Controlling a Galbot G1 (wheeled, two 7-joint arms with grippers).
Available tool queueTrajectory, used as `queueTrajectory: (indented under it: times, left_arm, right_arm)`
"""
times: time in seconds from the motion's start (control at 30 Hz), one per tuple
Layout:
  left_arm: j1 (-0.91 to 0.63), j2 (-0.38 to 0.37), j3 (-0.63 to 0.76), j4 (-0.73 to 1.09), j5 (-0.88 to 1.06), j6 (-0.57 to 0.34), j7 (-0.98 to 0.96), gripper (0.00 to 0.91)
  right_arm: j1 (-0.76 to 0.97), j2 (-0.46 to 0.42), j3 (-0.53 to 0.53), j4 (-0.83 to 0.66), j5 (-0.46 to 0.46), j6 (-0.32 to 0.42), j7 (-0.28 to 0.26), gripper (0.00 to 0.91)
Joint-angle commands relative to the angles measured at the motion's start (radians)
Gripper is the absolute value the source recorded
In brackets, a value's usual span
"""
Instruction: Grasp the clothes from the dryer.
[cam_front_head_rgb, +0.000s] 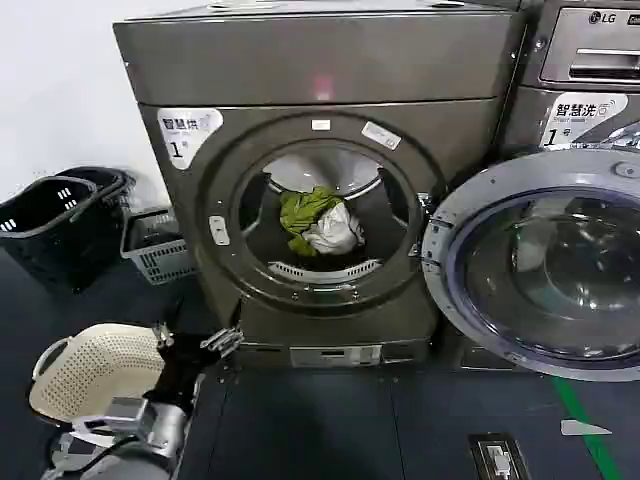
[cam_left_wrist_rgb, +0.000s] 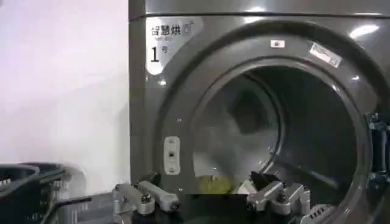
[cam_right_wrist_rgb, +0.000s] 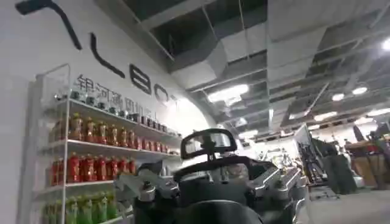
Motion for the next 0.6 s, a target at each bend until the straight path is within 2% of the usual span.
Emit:
queueTrajectory:
  times: [0.03, 0.6]
  left_arm:
    - [-0.001, -0.009, 0.009, 0.015, 0.016, -0.021, -0.018, 0.907]
    - [-0.002, -0.019, 0.018, 0.009, 0.053, -0.023, -0.003, 0.907]
  right_arm:
    - [0.002, -0.001, -0.014, 0.002, 0.021, 0.026, -0.002, 0.907]
    - [0.017, 0.018, -0.033, 0.021, 0.026, 0.045, -0.003, 0.907]
